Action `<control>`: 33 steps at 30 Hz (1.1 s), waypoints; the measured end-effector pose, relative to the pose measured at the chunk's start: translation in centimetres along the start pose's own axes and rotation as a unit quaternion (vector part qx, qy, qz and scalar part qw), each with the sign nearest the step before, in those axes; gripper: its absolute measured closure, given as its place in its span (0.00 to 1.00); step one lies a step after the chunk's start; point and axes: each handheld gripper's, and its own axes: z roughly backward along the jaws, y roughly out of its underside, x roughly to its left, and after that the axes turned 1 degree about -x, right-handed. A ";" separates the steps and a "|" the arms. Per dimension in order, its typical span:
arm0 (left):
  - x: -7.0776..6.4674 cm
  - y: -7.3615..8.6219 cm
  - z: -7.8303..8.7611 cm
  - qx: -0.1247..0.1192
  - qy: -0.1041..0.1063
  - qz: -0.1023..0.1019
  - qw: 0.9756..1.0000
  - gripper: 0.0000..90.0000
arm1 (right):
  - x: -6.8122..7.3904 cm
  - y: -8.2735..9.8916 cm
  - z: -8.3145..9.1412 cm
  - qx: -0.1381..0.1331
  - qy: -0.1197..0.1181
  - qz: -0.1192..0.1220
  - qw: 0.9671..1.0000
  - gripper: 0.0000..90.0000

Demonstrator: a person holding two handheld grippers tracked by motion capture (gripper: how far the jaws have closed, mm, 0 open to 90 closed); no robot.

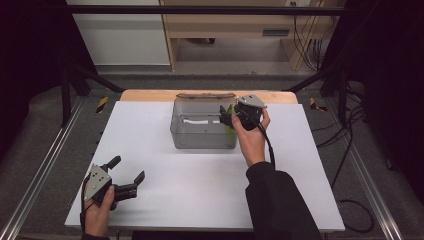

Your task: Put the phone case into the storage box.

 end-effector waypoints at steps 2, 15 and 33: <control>0.0 0.0 0.0 0.000 0.000 0.000 1.000 0.02 | -0.1 0.0 0.2 -0.006 -0.003 0.001 1.000 0.14; -0.1 0.0 -0.1 0.001 0.001 -0.003 1.000 0.02 | -0.5 -0.1 2.3 -0.047 -0.036 0.002 0.998 0.13; -0.2 0.1 -0.1 0.005 0.005 -0.008 1.000 0.02 | -1.3 -0.4 4.8 -0.071 -0.056 0.006 0.996 0.12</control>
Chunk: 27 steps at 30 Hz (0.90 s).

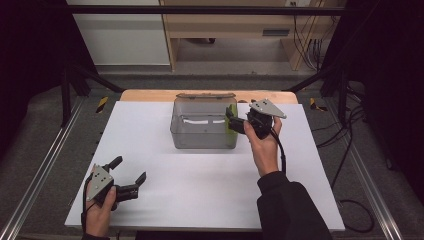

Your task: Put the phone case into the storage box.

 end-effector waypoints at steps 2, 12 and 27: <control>0.0 0.0 0.0 0.001 0.000 0.001 1.000 0.02 | 0.0 -0.1 0.2 -0.002 -0.007 -0.002 1.000 0.10; 0.0 0.0 -0.1 0.002 0.001 -0.001 1.000 0.02 | 0.1 0.0 0.8 0.007 -0.028 0.000 1.000 0.10; 0.0 0.1 -0.1 0.005 0.005 0.000 1.000 0.02 | -0.8 0.4 1.7 0.006 -0.024 0.012 1.000 0.03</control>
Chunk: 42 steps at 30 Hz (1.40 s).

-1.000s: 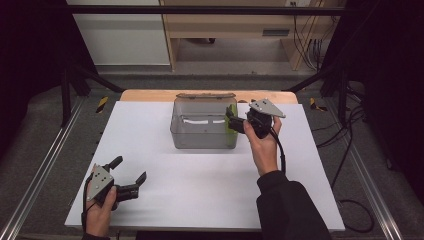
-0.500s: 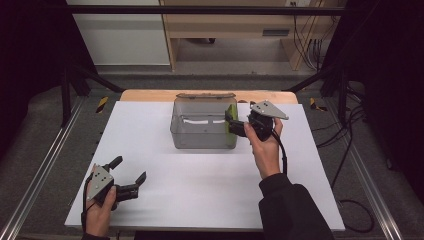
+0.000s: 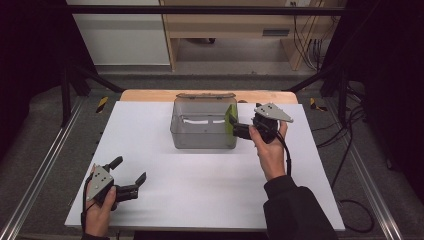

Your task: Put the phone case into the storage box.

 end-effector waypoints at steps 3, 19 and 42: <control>0.0 0.0 0.0 0.000 0.000 0.000 1.000 0.02 | -0.3 0.0 0.4 -0.001 0.001 -0.001 1.000 0.03; 0.0 0.1 0.0 0.005 0.003 -0.001 1.000 0.02 | -1.9 0.3 2.6 -0.011 0.006 0.000 1.000 0.03; 0.1 0.1 0.1 0.003 0.001 0.004 1.000 0.02 | -3.1 0.8 5.5 -0.018 0.003 0.014 1.000 0.03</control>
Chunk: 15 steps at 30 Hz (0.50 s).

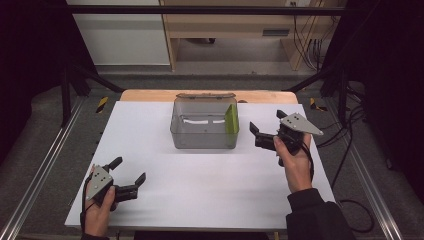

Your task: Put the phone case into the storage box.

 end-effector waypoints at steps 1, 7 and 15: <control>0.0 0.0 0.0 0.000 0.000 0.000 1.000 0.02 | -0.1 0.1 0.1 0.000 0.001 0.002 1.000 0.03; 0.0 0.0 0.0 0.001 -0.001 0.000 1.000 0.02 | -0.6 0.6 0.7 -0.005 0.003 -0.002 1.000 0.03; 0.0 0.0 0.0 -0.001 -0.001 0.001 1.000 0.02 | -1.1 1.5 1.6 -0.014 0.013 -0.005 1.000 0.03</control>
